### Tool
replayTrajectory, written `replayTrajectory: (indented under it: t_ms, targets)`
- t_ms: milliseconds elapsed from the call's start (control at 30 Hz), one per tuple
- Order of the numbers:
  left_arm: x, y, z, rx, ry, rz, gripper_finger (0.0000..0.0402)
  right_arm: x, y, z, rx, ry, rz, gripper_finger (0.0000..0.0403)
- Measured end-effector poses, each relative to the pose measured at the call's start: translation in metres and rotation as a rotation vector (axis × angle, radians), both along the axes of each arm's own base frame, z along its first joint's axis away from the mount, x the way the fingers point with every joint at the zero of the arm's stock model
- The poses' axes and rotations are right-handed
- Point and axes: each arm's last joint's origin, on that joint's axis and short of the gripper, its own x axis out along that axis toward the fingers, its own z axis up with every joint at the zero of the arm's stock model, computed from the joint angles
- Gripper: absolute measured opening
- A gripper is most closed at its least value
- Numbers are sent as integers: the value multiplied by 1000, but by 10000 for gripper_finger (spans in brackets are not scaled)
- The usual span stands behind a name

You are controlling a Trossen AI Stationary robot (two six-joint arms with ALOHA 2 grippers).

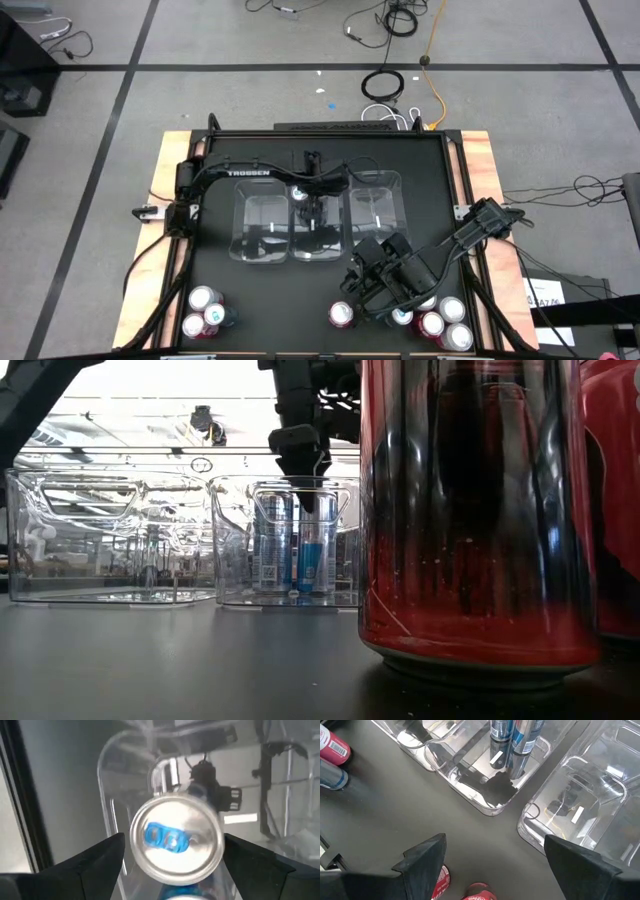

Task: Sort soda cans
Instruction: Put the blue soda can into the middle transparent bin

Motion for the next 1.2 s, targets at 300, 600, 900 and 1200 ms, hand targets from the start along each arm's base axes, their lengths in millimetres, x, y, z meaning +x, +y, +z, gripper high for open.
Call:
replayTrajectory:
  t_ms: [300,600,900,1200]
  targets:
    - [-4,0,18,4,12,4,336,0,0,0,-4,3,8,329]
    - [-7,-2,66,-24,-88,72,336,0,0,0,-12,10,24,329]
    - [-35,-38,105,-329,-120,31,336,1,1,0,-22,12,62,329]
    - [-85,-92,152,-307,-233,88,336,3,2,1,-27,7,94,329]
